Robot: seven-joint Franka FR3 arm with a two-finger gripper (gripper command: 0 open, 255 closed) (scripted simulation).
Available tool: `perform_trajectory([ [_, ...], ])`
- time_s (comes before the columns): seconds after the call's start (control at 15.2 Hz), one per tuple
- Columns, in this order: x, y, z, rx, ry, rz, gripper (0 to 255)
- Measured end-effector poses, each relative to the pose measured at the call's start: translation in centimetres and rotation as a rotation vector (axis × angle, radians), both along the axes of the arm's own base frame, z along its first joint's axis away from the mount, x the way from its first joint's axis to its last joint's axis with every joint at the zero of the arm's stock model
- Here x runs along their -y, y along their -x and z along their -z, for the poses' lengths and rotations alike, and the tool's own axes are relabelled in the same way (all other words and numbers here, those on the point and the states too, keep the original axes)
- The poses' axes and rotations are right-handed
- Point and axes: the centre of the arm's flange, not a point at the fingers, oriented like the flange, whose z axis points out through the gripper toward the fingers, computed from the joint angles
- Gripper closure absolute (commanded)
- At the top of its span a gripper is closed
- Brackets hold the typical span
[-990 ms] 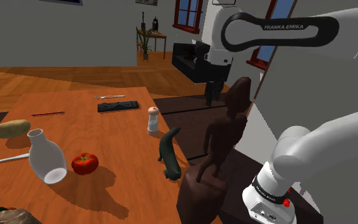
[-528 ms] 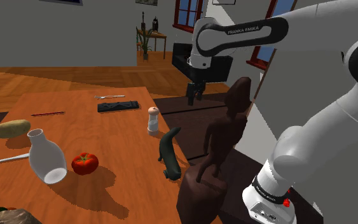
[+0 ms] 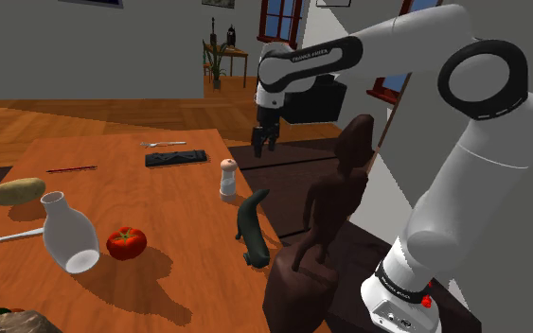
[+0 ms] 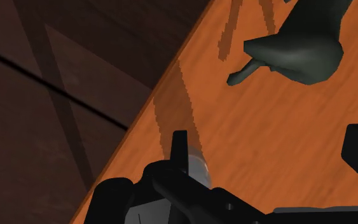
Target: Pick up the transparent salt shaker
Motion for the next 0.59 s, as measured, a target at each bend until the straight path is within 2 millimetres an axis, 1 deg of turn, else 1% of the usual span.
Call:
perform_trajectory([
  [0.26, -0.3, -4.2, 2.1, 0.0, -0.015, -0.014, 0],
  [0.4, 0.0, -6.4, 3.2, 0.001, -0.022, -0.02, 0],
  [0.53, -0.2, -9.4, 4.3, 0.001, -0.03, -0.027, 0],
  [0.59, -0.2, -10.5, 4.9, 0.001, -0.033, -0.03, 0],
])
